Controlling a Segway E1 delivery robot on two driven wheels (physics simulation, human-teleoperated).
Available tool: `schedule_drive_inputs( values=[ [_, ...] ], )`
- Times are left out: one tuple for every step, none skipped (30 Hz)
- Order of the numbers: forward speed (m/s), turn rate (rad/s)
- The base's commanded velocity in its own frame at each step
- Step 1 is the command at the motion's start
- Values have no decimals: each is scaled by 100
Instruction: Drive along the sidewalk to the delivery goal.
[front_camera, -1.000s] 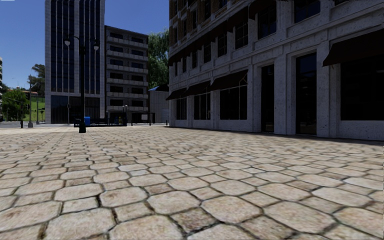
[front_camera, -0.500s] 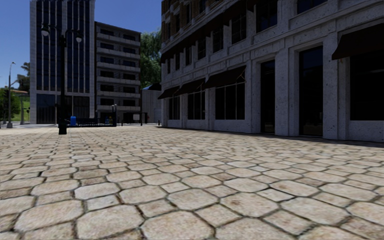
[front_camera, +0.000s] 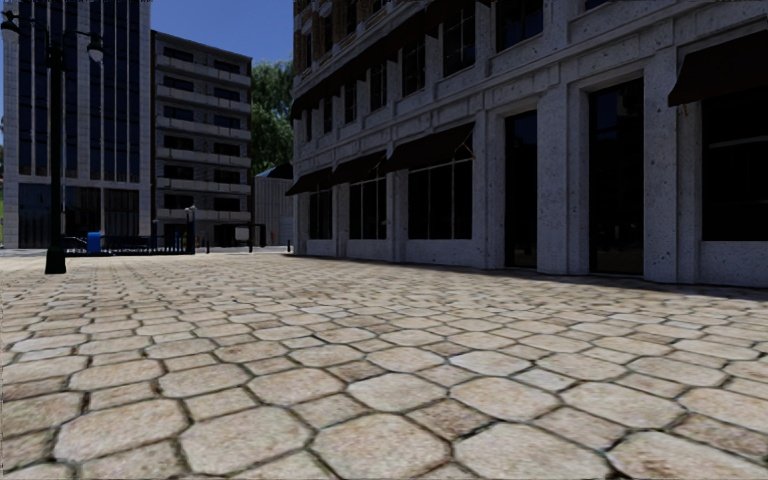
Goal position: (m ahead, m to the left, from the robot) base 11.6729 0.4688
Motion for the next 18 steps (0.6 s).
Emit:
schedule_drive_inputs(
  values=[
    [200,-27],
    [200,-27],
    [200,-27],
    [200,-27],
    [200,-27],
    [200,-27],
    [200,-27],
    [200,-27],
    [200,-27],
    [200,-27],
    [200,-17],
    [200,-17],
    [200,0],
    [200,0],
    [200,0],
    [200,0],
    [200,0],
    [200,0]
  ],
)
